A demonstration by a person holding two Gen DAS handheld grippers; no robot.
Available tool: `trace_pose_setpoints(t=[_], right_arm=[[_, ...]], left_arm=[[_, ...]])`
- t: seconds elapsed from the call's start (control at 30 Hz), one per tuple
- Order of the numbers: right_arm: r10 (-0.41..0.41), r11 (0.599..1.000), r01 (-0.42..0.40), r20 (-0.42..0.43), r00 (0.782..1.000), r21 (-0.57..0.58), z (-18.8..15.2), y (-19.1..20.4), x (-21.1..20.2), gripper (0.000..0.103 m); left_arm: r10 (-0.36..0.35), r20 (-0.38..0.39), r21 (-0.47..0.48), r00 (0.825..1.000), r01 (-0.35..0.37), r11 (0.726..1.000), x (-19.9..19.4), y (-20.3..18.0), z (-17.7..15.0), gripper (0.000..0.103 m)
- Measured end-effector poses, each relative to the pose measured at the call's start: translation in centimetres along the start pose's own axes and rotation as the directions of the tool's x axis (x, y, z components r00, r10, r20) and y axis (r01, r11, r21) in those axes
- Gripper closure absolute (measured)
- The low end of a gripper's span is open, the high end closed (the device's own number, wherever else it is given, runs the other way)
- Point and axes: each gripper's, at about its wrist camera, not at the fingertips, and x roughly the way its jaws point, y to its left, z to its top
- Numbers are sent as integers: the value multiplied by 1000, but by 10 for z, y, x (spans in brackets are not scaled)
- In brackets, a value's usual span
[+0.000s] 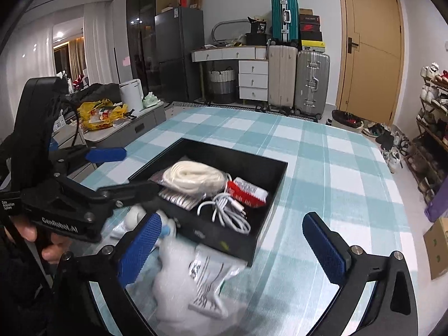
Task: Organize soft objects
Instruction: 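Move both tools back toward the plush toy and bubble-wrap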
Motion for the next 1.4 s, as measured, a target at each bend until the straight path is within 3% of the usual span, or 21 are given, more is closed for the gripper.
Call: trace_pose_setpoints(t=[0.37, 0.77, 1.4], right_arm=[[9, 999, -8, -12, 1000, 42, -26, 2, -7, 1], [19, 998, -16, -43, 999, 63, -33, -4, 0, 1], [153, 988, -151, -89, 984, 27, -43, 23, 16, 1]], left_arm=[[45, -18, 8, 999, -45, 999, -14, 11, -32, 0], [51, -52, 22, 997, -49, 999, -11, 12, -44, 0], [50, -128, 44, 991, -45, 998, 6, 7, -51, 0]])
